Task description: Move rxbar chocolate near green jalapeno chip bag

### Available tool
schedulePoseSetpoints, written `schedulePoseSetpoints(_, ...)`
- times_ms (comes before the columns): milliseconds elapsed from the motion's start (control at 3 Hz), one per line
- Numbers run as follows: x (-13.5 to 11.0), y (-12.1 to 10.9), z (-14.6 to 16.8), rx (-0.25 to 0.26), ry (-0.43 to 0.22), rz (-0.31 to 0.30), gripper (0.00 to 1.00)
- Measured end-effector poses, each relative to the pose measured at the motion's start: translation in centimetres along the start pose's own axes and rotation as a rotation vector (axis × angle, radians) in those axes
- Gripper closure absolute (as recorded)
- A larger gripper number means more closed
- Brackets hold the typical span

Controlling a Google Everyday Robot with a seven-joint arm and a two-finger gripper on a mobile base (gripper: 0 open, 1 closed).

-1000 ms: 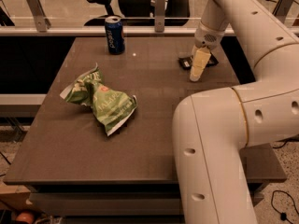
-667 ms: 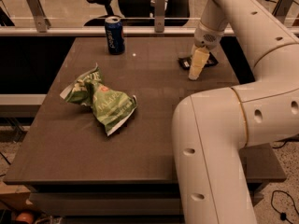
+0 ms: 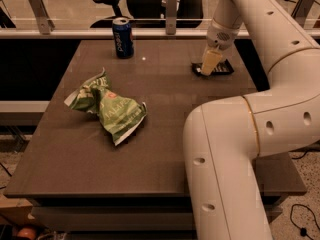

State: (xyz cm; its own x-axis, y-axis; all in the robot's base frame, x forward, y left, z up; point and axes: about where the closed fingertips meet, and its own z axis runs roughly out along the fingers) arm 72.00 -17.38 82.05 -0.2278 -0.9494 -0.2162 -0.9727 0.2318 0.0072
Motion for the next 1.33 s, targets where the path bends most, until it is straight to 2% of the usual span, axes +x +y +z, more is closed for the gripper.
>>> schedulePoseSetpoints(333,0.0,0.0,0.0,0.0,0.0,0.0,1.0)
schedulePoseSetpoints(667,0.0,0.0,0.0,0.0,0.0,0.0,1.0)
schedulePoseSetpoints(1000,-0.2,-0.9,-0.8,0.05,-0.025,0.0,1.0)
schedulePoseSetpoints(1333,-0.6,-0.9,-1.7,0.076,-0.082,-0.018,1.0)
